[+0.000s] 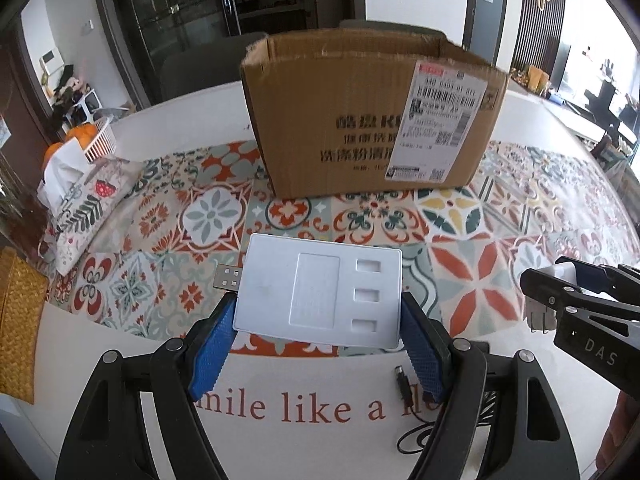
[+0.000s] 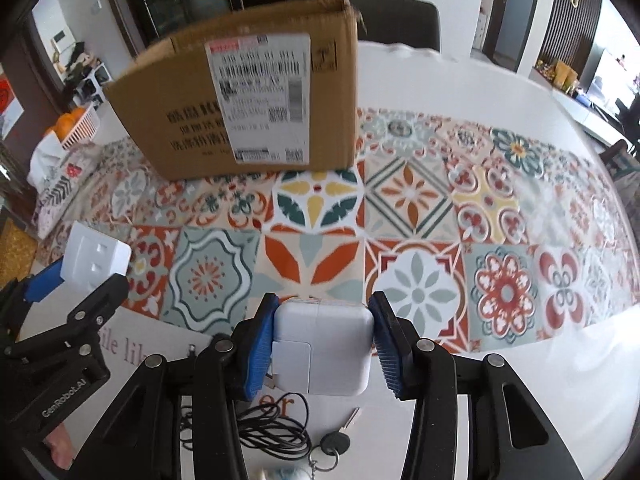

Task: Organize rigid objects
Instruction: 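Carry the switch plate and white adapter with both tools over the box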

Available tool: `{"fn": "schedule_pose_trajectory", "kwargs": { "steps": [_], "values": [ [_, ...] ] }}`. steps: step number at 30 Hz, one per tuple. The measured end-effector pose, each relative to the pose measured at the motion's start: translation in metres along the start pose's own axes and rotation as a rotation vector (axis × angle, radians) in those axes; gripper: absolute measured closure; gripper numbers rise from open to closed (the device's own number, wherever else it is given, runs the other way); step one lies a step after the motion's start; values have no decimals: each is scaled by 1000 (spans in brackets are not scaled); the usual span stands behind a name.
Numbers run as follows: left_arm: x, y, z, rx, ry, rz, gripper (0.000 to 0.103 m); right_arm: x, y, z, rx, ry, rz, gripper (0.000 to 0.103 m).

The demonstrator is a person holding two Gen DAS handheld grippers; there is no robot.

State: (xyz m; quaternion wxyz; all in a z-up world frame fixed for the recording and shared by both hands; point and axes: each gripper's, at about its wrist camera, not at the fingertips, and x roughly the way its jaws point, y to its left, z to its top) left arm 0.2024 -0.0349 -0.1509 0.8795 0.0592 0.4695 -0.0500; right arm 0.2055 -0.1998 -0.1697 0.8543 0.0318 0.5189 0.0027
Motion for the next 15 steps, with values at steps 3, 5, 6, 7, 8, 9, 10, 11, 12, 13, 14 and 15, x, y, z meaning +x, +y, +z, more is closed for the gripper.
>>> {"fn": "schedule_pose_trajectory", "kwargs": {
  "steps": [3,5,6,7,8,9,10,11,12,13,14,15],
  "values": [
    [-8,2,8,-1,-22,-2,25,-7,6,7,-3,-29,4,57],
    [-14,3,14,1,-40,5,25,-14,7,12,-3,-47,11,57],
    [-17,4,17,0,-50,6,25,-18,8,15,-4,-61,16,57],
    [-20,5,21,-1,-57,5,25,-21,9,17,-4,-68,18,57],
    [-22,6,24,-2,-59,2,25,-23,10,20,-4,-78,22,57],
    [-24,7,27,-4,-62,0,25,-26,10,23,-3,-86,28,57],
    [-26,8,30,-5,-67,-1,25,-28,11,26,-3,-91,32,57],
    [-30,9,34,-6,-76,3,25,-31,12,28,-4,-99,38,57],
    [-33,10,37,-6,-85,8,25,-35,13,32,-8,-112,46,57],
    [-36,11,40,-7,-95,12,25,-38,14,34,-11,-118,48,57],
    [-41,13,44,-10,-108,14,25,-42,16,38,-16,-130,56,57],
    [-44,14,47,-13,-115,13,25,-46,18,41,-19,-140,61,57]
  ]
}}
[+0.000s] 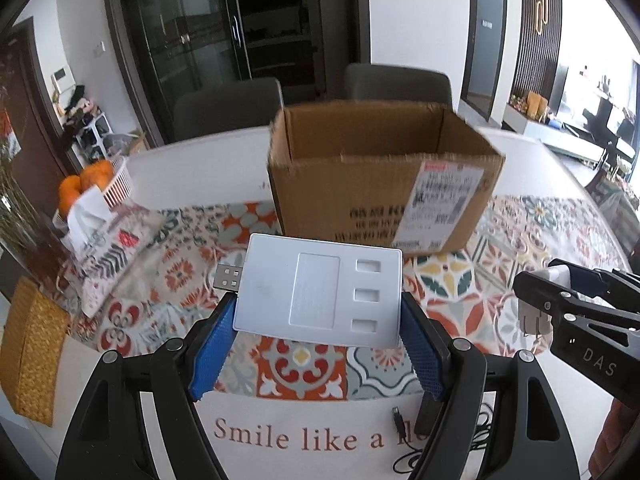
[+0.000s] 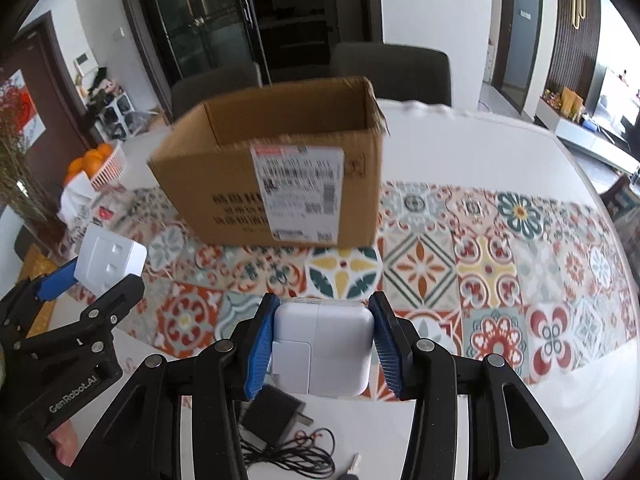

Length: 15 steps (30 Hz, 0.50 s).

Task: Organize rigid objects
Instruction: 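Carry the switch plate and white adapter with both tools over the box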

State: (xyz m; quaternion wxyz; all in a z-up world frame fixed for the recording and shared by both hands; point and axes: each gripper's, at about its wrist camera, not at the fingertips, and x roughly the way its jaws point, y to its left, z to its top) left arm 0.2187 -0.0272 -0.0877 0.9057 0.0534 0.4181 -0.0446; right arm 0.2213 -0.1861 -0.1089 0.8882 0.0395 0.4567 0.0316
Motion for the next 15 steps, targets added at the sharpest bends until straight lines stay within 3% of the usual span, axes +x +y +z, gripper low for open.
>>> {"fn": "schedule_pose_trajectory", "kwargs": {
  "steps": [15],
  "values": [
    [-22,5,65,23,-81,-31,25,-28,7,60,-36,-136,47,57]
  ]
}}
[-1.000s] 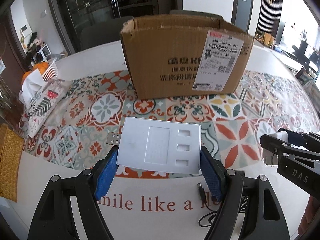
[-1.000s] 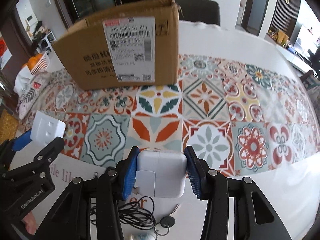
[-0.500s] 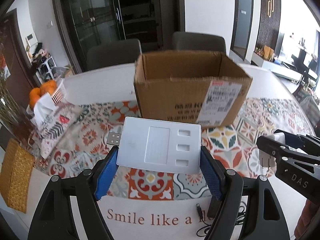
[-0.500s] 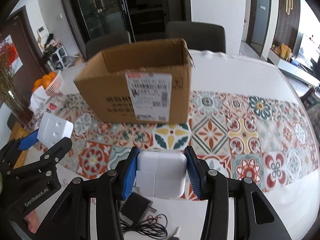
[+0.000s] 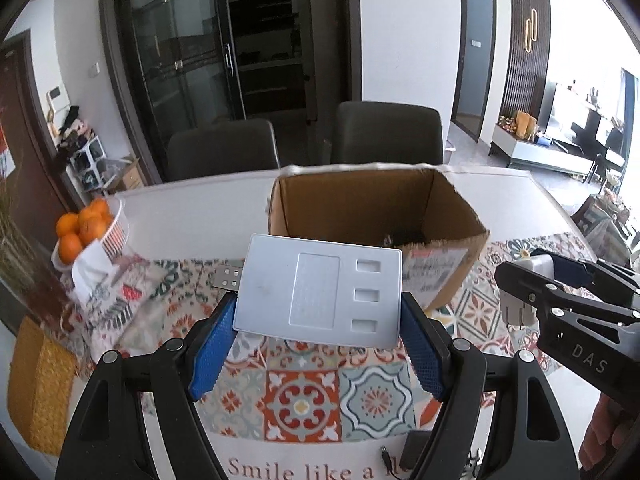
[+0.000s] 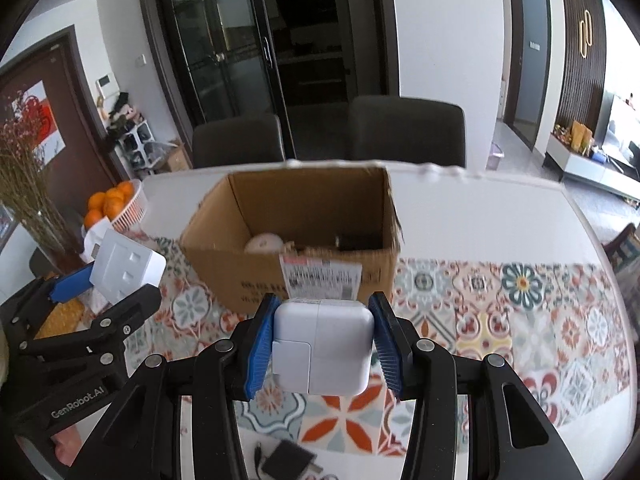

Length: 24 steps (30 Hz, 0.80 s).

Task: Organize rigid objects
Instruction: 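Carry the switch plate and white adapter with both tools over the box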

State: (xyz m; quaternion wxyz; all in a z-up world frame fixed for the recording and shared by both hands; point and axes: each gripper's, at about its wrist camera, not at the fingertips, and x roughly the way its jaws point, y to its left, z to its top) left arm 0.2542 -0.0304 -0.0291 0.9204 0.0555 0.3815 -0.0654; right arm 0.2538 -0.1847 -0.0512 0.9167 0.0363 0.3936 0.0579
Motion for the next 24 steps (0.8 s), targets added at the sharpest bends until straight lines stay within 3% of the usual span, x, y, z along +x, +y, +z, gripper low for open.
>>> {"fn": "schedule_pose_trajectory", "kwargs": {
  "steps": [6,13,18,24],
  "values": [
    [9,6,28,19,-13,0,25,8,4,29,-19,-38,12,57],
    [33,13,54,13,33,-34,25,25,6,61,-35,-54,11,57],
    [56,17,70,18,73,-46,25,44,6,77,-40,-28,10,57],
    [82,14,84,59,96,-8,25,73,2,88,-38,26,2,57]
  ]
}}
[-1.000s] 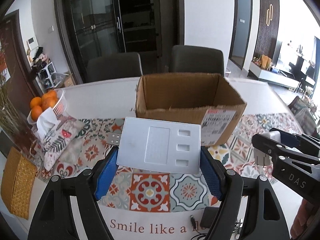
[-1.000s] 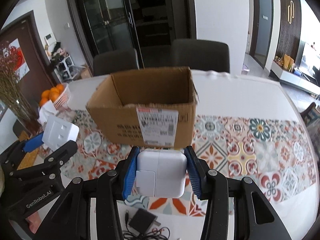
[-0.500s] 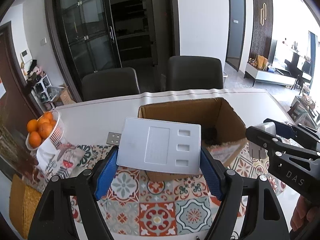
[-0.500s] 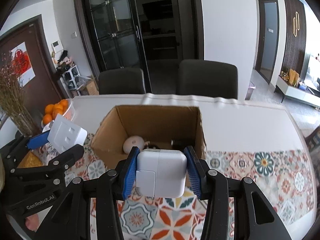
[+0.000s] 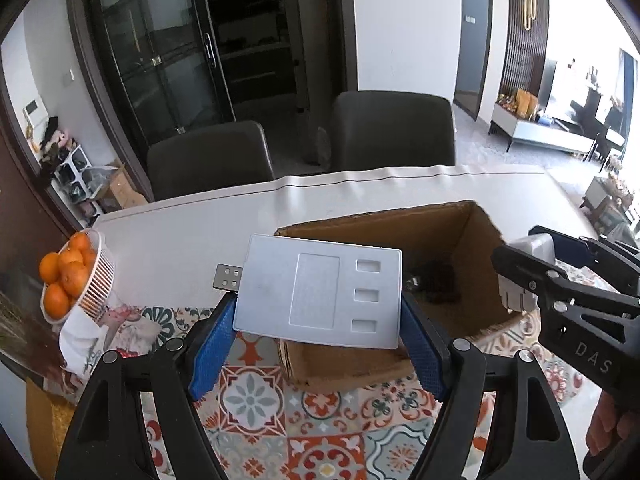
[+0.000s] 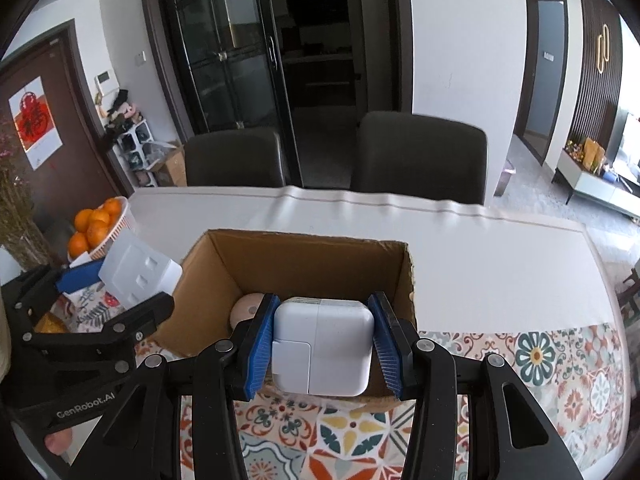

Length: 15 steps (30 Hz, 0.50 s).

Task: Organize rigid objects
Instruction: 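Carry the switch plate and white adapter with both tools over the box, then open both tools to drop the switch plate and adapter into the box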

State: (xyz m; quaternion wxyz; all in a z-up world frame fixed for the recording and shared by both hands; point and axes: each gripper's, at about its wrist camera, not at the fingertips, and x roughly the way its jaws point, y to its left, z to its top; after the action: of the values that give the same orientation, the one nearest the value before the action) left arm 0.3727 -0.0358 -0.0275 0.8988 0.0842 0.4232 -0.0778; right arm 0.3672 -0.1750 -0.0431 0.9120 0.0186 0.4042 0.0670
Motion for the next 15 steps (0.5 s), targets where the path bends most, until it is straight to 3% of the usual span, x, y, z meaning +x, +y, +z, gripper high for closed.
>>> {"fn": "schedule_pose_trajectory", "kwargs": {
  "steps": [7,15],
  "values": [
    [32,-3,6,23,74,15,25,32,-9,-2,15,81,-7,57],
    [58,-5,2,24,152,-18,25,48,-10,-7,1,121,-7,57]
  ]
}}
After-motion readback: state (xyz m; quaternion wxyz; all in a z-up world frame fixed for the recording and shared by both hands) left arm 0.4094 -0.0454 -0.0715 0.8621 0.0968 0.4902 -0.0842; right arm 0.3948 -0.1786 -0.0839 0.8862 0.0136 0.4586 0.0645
